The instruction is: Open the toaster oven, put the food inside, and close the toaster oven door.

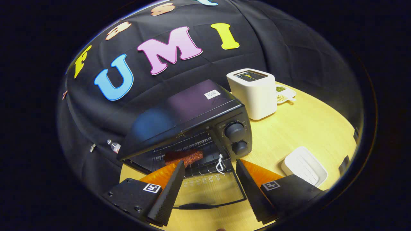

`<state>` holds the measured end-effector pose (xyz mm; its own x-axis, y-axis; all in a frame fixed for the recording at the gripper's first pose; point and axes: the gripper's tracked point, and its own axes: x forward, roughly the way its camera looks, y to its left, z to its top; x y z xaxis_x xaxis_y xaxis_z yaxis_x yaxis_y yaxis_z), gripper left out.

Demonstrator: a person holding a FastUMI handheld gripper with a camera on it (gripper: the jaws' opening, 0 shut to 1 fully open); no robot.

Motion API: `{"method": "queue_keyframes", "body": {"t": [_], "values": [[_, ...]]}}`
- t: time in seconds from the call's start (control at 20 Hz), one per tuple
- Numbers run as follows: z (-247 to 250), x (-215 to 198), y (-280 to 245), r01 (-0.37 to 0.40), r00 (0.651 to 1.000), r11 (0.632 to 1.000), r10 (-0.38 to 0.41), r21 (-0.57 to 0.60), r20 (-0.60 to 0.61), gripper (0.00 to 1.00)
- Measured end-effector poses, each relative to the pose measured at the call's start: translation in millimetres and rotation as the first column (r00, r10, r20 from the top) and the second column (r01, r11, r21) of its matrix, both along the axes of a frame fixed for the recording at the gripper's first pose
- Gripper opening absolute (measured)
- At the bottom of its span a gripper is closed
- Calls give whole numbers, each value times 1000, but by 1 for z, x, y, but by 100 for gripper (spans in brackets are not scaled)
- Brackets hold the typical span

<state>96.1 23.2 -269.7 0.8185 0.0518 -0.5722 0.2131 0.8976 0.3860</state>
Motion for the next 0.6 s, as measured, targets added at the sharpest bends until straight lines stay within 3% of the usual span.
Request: {"method": "queue_keyframes", "body": {"t": [0.25, 0.6], "values": [[1, -34, 3, -32, 998, 998, 29, -63, -51, 98], [-12, -89, 52, -232, 968, 961, 213, -149, -134, 98]]}}
